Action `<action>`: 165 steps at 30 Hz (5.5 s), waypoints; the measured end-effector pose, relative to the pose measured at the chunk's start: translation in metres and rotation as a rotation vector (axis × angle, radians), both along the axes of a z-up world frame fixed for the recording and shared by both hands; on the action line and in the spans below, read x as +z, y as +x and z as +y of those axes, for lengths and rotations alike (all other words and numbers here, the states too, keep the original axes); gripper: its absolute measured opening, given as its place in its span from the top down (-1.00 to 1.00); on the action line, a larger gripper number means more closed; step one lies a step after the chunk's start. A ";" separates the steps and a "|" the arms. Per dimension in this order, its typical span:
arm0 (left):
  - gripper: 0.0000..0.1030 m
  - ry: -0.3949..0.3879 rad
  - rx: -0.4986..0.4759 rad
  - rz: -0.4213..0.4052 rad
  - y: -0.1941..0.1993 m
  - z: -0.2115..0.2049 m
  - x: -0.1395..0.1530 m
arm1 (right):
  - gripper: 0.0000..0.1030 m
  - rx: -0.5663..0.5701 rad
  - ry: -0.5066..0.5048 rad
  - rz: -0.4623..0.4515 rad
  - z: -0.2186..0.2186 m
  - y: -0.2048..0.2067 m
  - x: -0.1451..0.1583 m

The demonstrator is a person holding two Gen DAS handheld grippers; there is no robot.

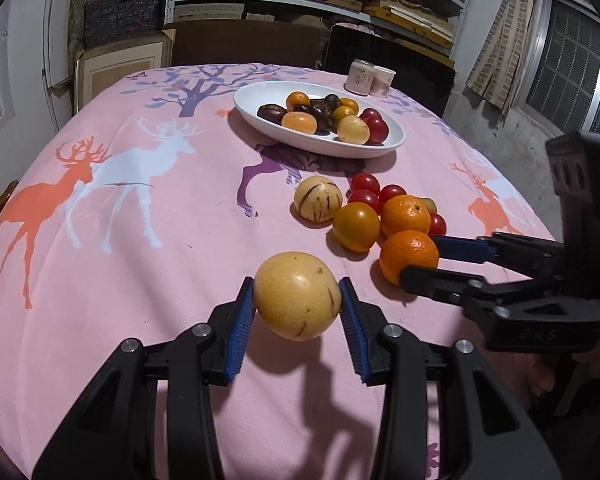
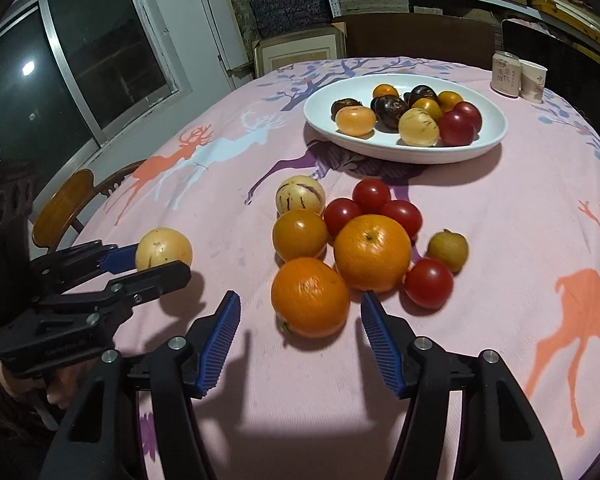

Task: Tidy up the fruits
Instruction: 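Grasp an orange from the pile with the right tool, then carry the pale yellow fruit and the orange over the white plate, then open both tools to release the fruits onto the plate, then grasp the round orange fruit with the left tool, then grasp a red tomato with the right tool, then carry the orange fruit and the red tomato over the plate, then open both tools to drop the fruits onto the plate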

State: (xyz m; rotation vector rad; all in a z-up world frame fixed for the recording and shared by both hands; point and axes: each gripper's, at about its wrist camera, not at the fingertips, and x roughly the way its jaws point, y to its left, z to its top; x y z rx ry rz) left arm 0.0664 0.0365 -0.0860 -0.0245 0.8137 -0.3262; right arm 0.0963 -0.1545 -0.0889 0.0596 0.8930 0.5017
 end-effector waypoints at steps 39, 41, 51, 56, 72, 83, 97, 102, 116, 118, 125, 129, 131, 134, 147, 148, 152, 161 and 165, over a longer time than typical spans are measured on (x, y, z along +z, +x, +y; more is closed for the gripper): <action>0.21 0.113 -0.044 -0.149 0.108 -0.076 0.077 | 0.16 -0.209 0.133 -0.148 -0.099 0.074 0.104; 0.21 0.112 -0.041 -0.147 0.121 -0.078 0.078 | 0.16 -0.213 0.120 -0.154 -0.097 0.086 0.107; 0.21 0.117 -0.013 -0.071 0.196 -0.079 0.061 | 0.16 -0.256 0.094 -0.077 -0.096 0.169 0.087; 0.20 0.134 -0.022 -0.017 0.227 -0.089 0.045 | 0.13 -0.253 0.086 -0.039 -0.082 0.203 0.068; -0.60 0.161 -0.085 -0.102 0.120 -0.061 0.054 | -0.34 -0.277 0.079 -0.118 -0.106 0.092 0.067; -0.15 0.216 -0.150 0.036 0.063 -0.073 -0.014 | -0.34 -0.306 0.122 -0.039 -0.122 0.015 0.024; 0.28 0.058 -0.140 -0.032 0.066 -0.064 -0.001 | -0.16 -0.120 -0.058 0.014 -0.069 0.018 -0.006; 0.28 0.017 -0.116 -0.028 0.067 -0.055 0.001 | 0.25 -0.118 -0.086 0.038 -0.057 0.028 -0.012; 0.28 0.002 -0.118 -0.003 0.072 -0.053 -0.004 | 0.43 -0.127 -0.062 0.034 -0.056 0.031 -0.012; 0.28 -0.002 -0.118 -0.008 0.071 -0.052 -0.003 | 0.43 -0.122 -0.039 0.027 -0.058 0.024 -0.009; 0.28 -0.001 -0.118 -0.035 0.067 -0.052 0.001 | 0.44 -0.145 0.037 -0.010 -0.073 0.007 0.013; 0.28 -0.001 -0.114 -0.043 0.065 -0.051 0.004 | 0.44 -0.162 0.060 -0.030 -0.082 0.004 0.023; 0.28 0.004 -0.111 -0.048 0.065 -0.051 0.006 | 0.44 -0.167 0.075 -0.035 -0.085 0.004 0.027; 0.28 0.005 -0.112 -0.048 0.067 -0.052 0.011 | 0.44 -0.169 0.087 -0.048 -0.090 0.009 0.036; 0.27 0.097 -0.130 -0.108 0.137 -0.091 0.054 | 0.44 -0.206 0.143 -0.083 -0.098 0.107 0.087; 0.27 0.108 -0.126 -0.103 0.147 -0.094 0.052 | 0.44 -0.209 0.142 -0.078 -0.096 0.117 0.086; 0.27 0.121 -0.122 -0.043 0.180 -0.105 0.036 | 0.44 -0.220 0.121 -0.059 -0.083 0.156 0.078; -0.33 0.134 -0.114 -0.074 0.191 -0.109 0.028 | -0.12 -0.273 0.068 -0.094 -0.075 0.177 0.062; -0.35 0.137 -0.137 -0.082 0.165 -0.101 0.034 | -0.12 -0.273 0.077 -0.088 -0.088 0.150 0.063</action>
